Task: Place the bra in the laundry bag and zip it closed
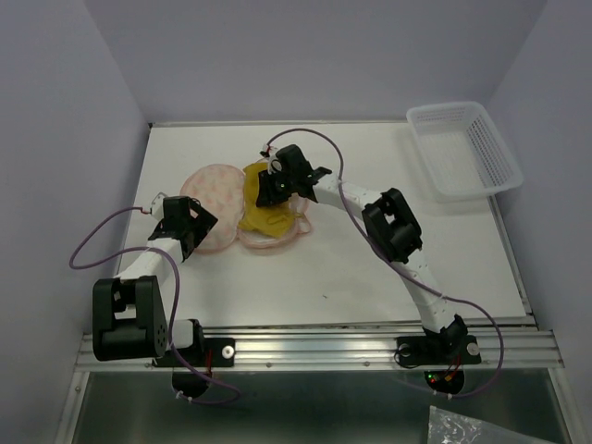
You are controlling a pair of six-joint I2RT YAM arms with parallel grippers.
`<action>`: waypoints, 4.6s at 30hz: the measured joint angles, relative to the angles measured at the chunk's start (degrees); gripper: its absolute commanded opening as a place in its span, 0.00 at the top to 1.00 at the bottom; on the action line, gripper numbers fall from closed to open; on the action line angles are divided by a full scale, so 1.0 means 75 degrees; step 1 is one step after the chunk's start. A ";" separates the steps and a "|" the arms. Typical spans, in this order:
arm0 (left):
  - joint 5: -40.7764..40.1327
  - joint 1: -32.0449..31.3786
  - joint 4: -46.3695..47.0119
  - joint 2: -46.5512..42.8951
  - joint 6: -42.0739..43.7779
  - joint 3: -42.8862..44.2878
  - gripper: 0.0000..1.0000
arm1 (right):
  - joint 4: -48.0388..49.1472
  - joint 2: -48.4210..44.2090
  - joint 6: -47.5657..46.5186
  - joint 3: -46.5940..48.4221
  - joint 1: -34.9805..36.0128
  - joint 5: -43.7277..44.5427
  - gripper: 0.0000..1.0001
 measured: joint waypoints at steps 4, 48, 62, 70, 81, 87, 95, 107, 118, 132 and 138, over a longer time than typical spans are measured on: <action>0.0000 0.0000 -0.0003 -0.0009 -0.0003 0.0000 0.01 | -0.0003 -0.0006 -0.0035 -0.0003 0.0000 0.0006 0.60; -0.1075 0.1644 -0.0997 -0.0460 -0.0134 0.0449 0.01 | -0.0536 -0.4077 -0.5249 -0.4660 -0.0679 -0.0650 0.44; -0.0816 0.1644 -0.0758 -0.0417 -0.0015 0.0449 0.01 | -0.1673 -0.2856 -0.6269 -0.3375 -0.0495 -0.0790 0.50; -0.0711 0.1644 -0.0731 -0.0414 0.0047 0.0446 0.01 | -0.1976 -0.2518 -0.6371 -0.3080 -0.0417 -0.0734 0.80; -0.0542 0.1649 -0.0595 -0.0204 0.0134 0.0437 0.01 | -0.2034 -0.2585 -0.6519 -0.2908 0.0035 -0.0245 0.91; -0.0423 0.1655 -0.0560 -0.0201 0.0152 0.0434 0.01 | -0.2049 -0.2696 -0.6653 -0.2570 0.0259 0.0210 0.91; -0.0303 0.1655 -0.0533 -0.0201 0.0175 0.0434 0.01 | -0.2046 -0.2736 -0.6717 -0.2381 0.0361 0.0976 0.91; -0.0134 0.1655 -0.0361 -0.0198 0.0187 0.0335 0.01 | -0.1958 -0.2576 -0.6706 -0.1603 0.0673 0.0761 0.90; 0.0140 0.1655 -0.0332 -0.0172 0.0236 0.0300 0.01 | -0.1792 -0.1582 -0.6411 -0.1352 0.0860 0.0641 0.78; 0.0184 0.1655 -0.0280 -0.0157 0.0329 0.0187 0.01 | -0.1789 -0.1734 -0.5875 -0.1463 0.0871 0.0810 0.19; 0.0242 0.1655 -0.0152 0.0006 0.0388 0.0181 0.01 | -0.1778 -0.2704 -0.5598 -0.1673 0.0874 0.0495 0.00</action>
